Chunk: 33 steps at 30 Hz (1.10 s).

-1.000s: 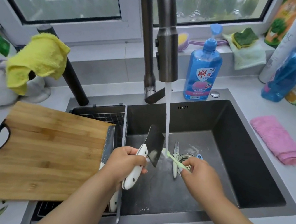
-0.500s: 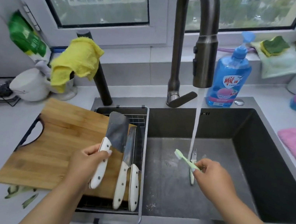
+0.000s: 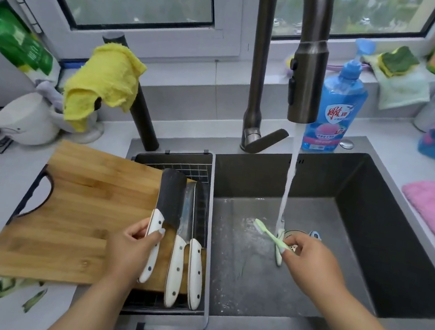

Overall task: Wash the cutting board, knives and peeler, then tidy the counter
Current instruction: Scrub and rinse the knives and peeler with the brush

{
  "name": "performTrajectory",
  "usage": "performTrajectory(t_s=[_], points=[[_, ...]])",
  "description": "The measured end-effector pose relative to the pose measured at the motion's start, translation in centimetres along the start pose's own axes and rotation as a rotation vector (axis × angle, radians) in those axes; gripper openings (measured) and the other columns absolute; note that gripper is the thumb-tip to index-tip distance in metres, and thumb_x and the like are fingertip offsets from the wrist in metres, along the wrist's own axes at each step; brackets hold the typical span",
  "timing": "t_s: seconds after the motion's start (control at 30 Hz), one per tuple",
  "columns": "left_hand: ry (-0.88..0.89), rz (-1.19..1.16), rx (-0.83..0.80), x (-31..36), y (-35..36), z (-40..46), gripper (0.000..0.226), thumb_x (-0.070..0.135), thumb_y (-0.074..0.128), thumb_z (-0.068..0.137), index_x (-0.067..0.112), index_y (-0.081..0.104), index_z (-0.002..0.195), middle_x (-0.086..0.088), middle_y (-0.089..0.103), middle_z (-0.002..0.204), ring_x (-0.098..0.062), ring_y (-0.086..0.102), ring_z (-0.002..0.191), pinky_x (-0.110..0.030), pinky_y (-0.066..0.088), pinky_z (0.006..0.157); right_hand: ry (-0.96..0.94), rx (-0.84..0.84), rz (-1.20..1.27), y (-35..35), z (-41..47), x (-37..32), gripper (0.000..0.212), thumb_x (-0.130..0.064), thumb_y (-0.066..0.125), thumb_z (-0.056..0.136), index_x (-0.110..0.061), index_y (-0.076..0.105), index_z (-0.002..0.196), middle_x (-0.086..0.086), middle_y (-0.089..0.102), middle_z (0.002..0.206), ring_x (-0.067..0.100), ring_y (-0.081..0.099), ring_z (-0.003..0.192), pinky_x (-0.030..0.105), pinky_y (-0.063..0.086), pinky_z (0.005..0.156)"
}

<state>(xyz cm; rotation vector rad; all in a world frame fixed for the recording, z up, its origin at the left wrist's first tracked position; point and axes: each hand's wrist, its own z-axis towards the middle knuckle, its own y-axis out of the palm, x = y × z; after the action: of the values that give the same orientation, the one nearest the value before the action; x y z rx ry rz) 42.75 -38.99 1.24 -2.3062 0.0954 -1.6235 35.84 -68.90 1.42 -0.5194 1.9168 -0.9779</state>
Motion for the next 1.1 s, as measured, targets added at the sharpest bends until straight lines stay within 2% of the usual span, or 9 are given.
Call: performTrajectory(t_s=[0.13,0.23,0.43,0.53,0.63,0.8,0.93,1.03,1.1], points=[[-0.011,0.022,-0.025,-0.3,0.5,0.2,0.037,0.013,0.078,0.079,0.017,0.070,0.115,0.011,0.073,0.088,-0.006,0.070,0.079,-0.020,0.051,0.062,0.018,0.006,0.008,0.0,-0.2,0.3,0.007,-0.033,0.059,0.087,-0.033,0.060,0.080,-0.008,0.056,0.073,0.013,0.058,0.079,0.028,0.041,0.057],[-0.027,0.043,-0.033,-0.6,0.9,0.5,0.037,0.014,0.078,0.079,0.016,0.070,0.114,0.008,0.074,0.087,-0.009,0.070,0.078,-0.023,0.053,0.065,0.009,0.013,0.020,0.0,-0.3,0.4,0.008,-0.032,0.059,0.088,-0.033,0.061,0.080,-0.009,0.054,0.072,0.012,0.054,0.088,0.026,0.033,0.053],[-0.031,0.101,-0.044,-0.8,1.7,0.8,0.029,0.014,0.076,0.082,0.015,0.071,0.110,0.007,0.073,0.085,-0.010,0.070,0.077,-0.021,0.051,0.061,0.001,0.005,0.014,-0.3,-0.3,0.6,0.006,-0.034,0.059,0.089,-0.032,0.062,0.084,-0.009,0.053,0.073,0.004,0.049,0.066,0.025,0.030,0.050],[-0.016,0.144,-0.052,-1.0,2.1,0.8,0.027,0.013,0.075,0.083,0.012,0.071,0.110,0.007,0.073,0.083,-0.009,0.069,0.074,-0.017,0.050,0.051,0.011,0.006,0.015,-0.1,-0.3,1.0,0.007,-0.036,0.059,0.088,-0.032,0.061,0.082,-0.010,0.054,0.071,0.014,0.056,0.086,0.027,0.031,0.055],[0.020,0.225,-0.056,-1.1,2.4,0.6,0.027,0.015,0.073,0.085,0.011,0.072,0.112,0.010,0.071,0.081,-0.005,0.066,0.071,-0.017,0.047,0.054,0.022,-0.008,0.011,-0.1,-0.2,1.3,0.005,-0.036,0.058,0.087,-0.033,0.061,0.085,-0.011,0.054,0.072,0.015,0.057,0.083,0.026,0.034,0.059],[0.117,0.439,-0.049,-0.6,2.8,-0.2,0.020,0.018,0.068,0.089,0.020,0.072,0.108,0.019,0.064,0.070,0.004,0.060,0.065,-0.010,0.040,0.049,0.036,-0.016,0.057,-0.1,0.1,2.1,0.006,-0.035,0.060,0.088,-0.033,0.062,0.082,-0.014,0.052,0.067,0.025,0.053,0.115,0.027,0.036,0.059],[0.155,0.662,-0.024,-0.3,3.3,-0.4,0.011,0.024,0.064,0.089,0.032,0.066,0.084,0.005,0.066,0.061,-0.011,0.060,0.057,-0.025,0.042,0.047,0.021,-0.010,0.031,-0.6,0.2,2.6,0.005,-0.034,0.060,0.088,-0.031,0.063,0.087,-0.014,0.050,0.069,0.018,0.056,0.092,0.028,0.040,0.059],[0.209,0.855,0.062,0.4,3.8,-0.4,0.025,0.040,0.059,0.087,0.023,0.070,0.102,-0.004,0.068,0.091,-0.024,0.061,0.085,-0.031,0.050,0.069,0.028,-0.009,0.016,-1.1,0.4,3.1,0.004,-0.034,0.060,0.088,-0.031,0.062,0.087,-0.010,0.052,0.074,0.017,0.057,0.076,0.028,0.039,0.061],[0.316,0.814,0.183,2.0,4.8,-1.2,0.034,0.037,0.060,0.089,0.019,0.066,0.118,-0.005,0.058,0.108,-0.024,0.051,0.104,-0.035,0.044,0.084,0.038,-0.011,0.023,-1.3,0.6,3.6,0.003,-0.034,0.060,0.087,-0.031,0.061,0.086,-0.007,0.056,0.079,0.018,0.058,0.075,0.029,0.041,0.061]])
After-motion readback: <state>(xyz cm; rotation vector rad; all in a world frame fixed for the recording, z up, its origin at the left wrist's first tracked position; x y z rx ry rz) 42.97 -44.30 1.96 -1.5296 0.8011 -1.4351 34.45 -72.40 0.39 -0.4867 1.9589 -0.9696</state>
